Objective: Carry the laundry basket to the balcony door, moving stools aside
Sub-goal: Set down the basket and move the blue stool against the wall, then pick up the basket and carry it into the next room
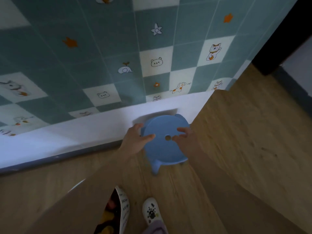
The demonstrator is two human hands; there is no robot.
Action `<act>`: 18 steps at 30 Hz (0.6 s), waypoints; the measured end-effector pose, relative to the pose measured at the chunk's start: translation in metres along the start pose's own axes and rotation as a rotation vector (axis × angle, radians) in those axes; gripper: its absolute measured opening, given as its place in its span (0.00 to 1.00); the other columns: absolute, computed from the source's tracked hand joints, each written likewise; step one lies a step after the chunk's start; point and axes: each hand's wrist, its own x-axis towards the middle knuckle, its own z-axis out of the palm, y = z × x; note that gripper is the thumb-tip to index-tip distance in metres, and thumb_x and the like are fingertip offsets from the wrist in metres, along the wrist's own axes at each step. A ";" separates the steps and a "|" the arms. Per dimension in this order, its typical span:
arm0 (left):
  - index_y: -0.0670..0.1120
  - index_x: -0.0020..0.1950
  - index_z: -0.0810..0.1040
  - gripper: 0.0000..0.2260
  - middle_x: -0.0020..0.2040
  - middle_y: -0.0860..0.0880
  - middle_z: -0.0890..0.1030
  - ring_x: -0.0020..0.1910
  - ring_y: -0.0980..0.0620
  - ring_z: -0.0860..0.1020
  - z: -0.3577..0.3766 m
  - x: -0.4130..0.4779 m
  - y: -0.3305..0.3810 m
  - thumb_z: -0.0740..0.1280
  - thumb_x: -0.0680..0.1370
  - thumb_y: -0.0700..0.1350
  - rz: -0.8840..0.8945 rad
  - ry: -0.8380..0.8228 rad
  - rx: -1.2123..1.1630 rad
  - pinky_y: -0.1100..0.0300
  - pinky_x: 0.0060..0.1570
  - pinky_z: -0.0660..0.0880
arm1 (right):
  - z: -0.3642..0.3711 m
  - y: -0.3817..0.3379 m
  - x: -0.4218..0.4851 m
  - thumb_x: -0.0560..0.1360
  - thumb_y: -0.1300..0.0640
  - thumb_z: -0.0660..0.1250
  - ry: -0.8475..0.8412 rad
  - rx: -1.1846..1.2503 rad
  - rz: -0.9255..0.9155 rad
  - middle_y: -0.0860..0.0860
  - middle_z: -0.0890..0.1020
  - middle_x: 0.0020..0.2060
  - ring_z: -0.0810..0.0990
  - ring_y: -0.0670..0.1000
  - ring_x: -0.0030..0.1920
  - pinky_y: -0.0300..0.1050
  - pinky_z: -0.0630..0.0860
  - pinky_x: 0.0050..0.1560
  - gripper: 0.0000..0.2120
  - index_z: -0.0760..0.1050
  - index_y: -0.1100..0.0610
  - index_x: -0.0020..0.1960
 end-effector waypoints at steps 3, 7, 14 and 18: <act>0.47 0.72 0.67 0.34 0.72 0.45 0.69 0.68 0.47 0.70 -0.016 -0.040 -0.006 0.74 0.69 0.54 0.047 0.003 0.026 0.59 0.56 0.67 | 0.010 -0.005 -0.040 0.72 0.57 0.70 0.030 -0.017 -0.055 0.55 0.81 0.53 0.79 0.54 0.49 0.50 0.76 0.53 0.19 0.75 0.53 0.62; 0.50 0.72 0.67 0.34 0.72 0.46 0.69 0.66 0.51 0.71 -0.039 -0.111 -0.042 0.74 0.69 0.56 0.038 0.015 0.040 0.62 0.53 0.69 | 0.040 0.011 -0.118 0.72 0.59 0.69 0.043 0.023 -0.092 0.55 0.82 0.49 0.78 0.50 0.41 0.42 0.76 0.43 0.16 0.78 0.55 0.59; 0.45 0.73 0.66 0.35 0.72 0.46 0.69 0.70 0.48 0.69 -0.079 -0.199 -0.117 0.73 0.70 0.54 -0.036 -0.002 0.174 0.51 0.68 0.66 | 0.114 0.058 -0.219 0.72 0.57 0.67 -0.042 0.053 -0.063 0.53 0.83 0.50 0.82 0.54 0.50 0.53 0.78 0.54 0.13 0.78 0.52 0.57; 0.46 0.72 0.66 0.32 0.71 0.45 0.70 0.69 0.46 0.70 -0.115 -0.216 -0.171 0.72 0.72 0.54 -0.097 0.002 0.202 0.55 0.64 0.67 | 0.164 0.077 -0.242 0.73 0.57 0.65 -0.084 0.039 0.014 0.51 0.82 0.50 0.81 0.52 0.52 0.51 0.77 0.56 0.13 0.77 0.50 0.57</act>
